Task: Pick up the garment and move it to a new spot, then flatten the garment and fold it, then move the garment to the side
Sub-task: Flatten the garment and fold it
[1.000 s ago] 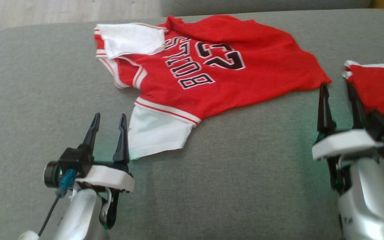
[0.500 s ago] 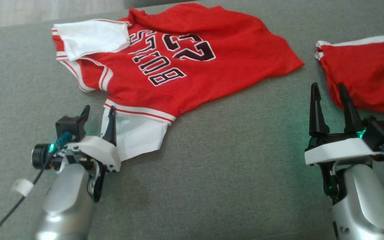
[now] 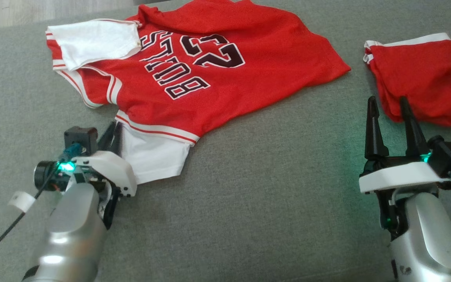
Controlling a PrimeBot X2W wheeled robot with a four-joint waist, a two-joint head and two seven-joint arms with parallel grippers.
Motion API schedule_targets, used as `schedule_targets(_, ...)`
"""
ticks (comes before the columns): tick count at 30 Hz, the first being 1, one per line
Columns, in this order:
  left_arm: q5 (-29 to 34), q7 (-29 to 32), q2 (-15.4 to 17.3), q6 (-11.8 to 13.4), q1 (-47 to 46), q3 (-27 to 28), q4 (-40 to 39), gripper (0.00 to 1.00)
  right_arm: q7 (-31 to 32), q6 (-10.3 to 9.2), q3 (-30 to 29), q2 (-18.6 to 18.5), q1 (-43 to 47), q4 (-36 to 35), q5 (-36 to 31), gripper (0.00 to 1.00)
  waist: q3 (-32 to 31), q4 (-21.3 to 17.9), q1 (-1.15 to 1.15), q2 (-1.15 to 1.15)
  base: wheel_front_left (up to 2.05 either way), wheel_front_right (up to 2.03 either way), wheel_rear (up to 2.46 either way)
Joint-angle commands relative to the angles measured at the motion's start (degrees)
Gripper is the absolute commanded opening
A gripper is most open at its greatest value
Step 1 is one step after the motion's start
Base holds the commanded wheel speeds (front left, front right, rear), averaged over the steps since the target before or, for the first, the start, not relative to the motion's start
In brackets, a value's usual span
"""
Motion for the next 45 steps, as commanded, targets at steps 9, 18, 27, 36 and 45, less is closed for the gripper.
schedule_targets(9, -1.92, -5.86, 2.04, 1.41, -1.00, 2.83, 1.62, 0.00, -0.63, 0.37, 1.54, -0.01, -1.27, -1.95, 0.09, 1.00, -1.69, 1.59, 0.00, 0.00, 0.00, 0.00, 0.00)
schedule_targets(18, -3.99, -9.86, 5.55, 4.75, -0.47, 7.01, -0.29, 0.00, -0.63, 0.37, 2.29, -0.01, -0.62, -1.70, -0.36, 1.00, -3.66, 4.24, 0.00, 0.00, 0.00, 0.00, 0.00)
schedule_targets(27, -4.22, -10.30, 5.31, 3.87, 0.19, 7.02, -1.20, 1.00, -0.63, 0.37, 3.66, -0.01, -0.38, -0.81, -0.69, 1.00, -4.59, 6.22, 0.00, 0.00, 0.00, 0.00, 0.00)
schedule_targets(36, -2.79, -10.36, 4.46, 3.77, 7.25, 8.61, -13.77, 1.00, -0.63, 0.37, 4.05, -0.01, 1.59, -1.57, -0.81, 1.00, -6.71, 8.64, 0.00, 0.00, 0.00, 0.00, 0.00)
schedule_targets(45, -0.96, -10.37, 1.41, 3.35, 20.01, 9.24, -28.15, 1.00, -0.63, 0.37, 3.91, -0.01, 5.47, -2.13, -0.42, 1.00, -9.52, 10.83, 0.00, 0.00, 0.00, 0.00, 0.00)
